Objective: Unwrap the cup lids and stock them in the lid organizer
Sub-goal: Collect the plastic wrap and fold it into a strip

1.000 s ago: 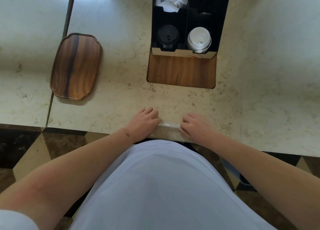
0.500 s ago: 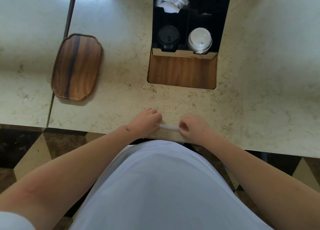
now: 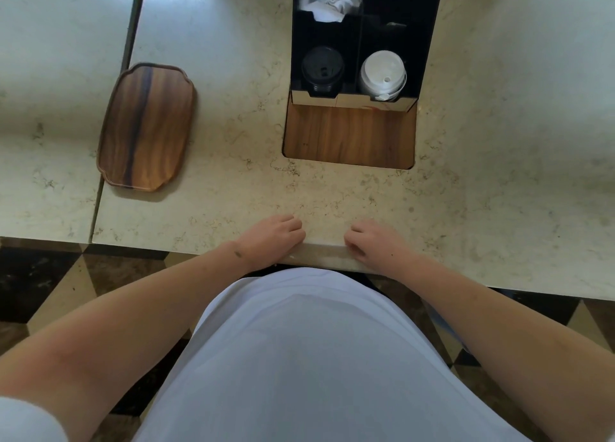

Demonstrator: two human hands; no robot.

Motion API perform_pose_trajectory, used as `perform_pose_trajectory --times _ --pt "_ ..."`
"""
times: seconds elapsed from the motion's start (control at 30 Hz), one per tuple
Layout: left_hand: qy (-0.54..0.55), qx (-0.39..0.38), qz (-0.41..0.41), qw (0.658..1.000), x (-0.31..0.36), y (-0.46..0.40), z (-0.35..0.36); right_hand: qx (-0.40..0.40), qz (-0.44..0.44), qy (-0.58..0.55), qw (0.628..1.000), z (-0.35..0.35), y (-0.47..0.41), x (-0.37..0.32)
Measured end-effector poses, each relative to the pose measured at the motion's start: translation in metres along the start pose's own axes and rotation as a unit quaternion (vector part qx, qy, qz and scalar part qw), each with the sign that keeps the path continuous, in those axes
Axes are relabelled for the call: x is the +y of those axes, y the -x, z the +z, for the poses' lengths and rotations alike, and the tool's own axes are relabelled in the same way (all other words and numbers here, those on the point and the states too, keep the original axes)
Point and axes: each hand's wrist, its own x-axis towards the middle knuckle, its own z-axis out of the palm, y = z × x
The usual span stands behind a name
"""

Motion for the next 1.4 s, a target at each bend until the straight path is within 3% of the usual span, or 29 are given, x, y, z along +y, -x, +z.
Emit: perform_pose_trajectory --times 0.17,0.33,0.47,0.63,0.93,1.2,1.4 --pt "-0.054 0.018 0.040 0.998 -0.001 0.012 0.004 0.023 -0.050 0.024 0.998 0.004 0.006 -0.001" --pt "-0.061 0.024 0.031 0.997 0.000 0.020 0.004 0.029 -0.031 0.016 0.999 0.009 0.022 0.001" --pt "-0.019 0.033 -0.034 0.999 0.005 0.011 0.001 0.032 0.057 -0.020 0.998 0.010 0.014 -0.007" --pt "0.058 0.025 -0.120 0.991 0.009 -0.006 0.003 -0.019 0.158 -0.113 0.981 0.007 -0.006 -0.012" --pt "0.054 -0.040 -0.078 0.995 0.002 -0.007 0.004 -0.044 0.086 -0.070 0.993 0.009 0.000 -0.006" --pt "-0.035 0.044 0.043 0.997 0.006 0.008 0.007 0.027 -0.034 0.031 0.999 0.013 0.011 -0.010" --pt "-0.131 0.044 0.078 0.987 0.002 0.027 0.012 0.027 -0.078 0.104 0.991 0.019 0.023 -0.011"
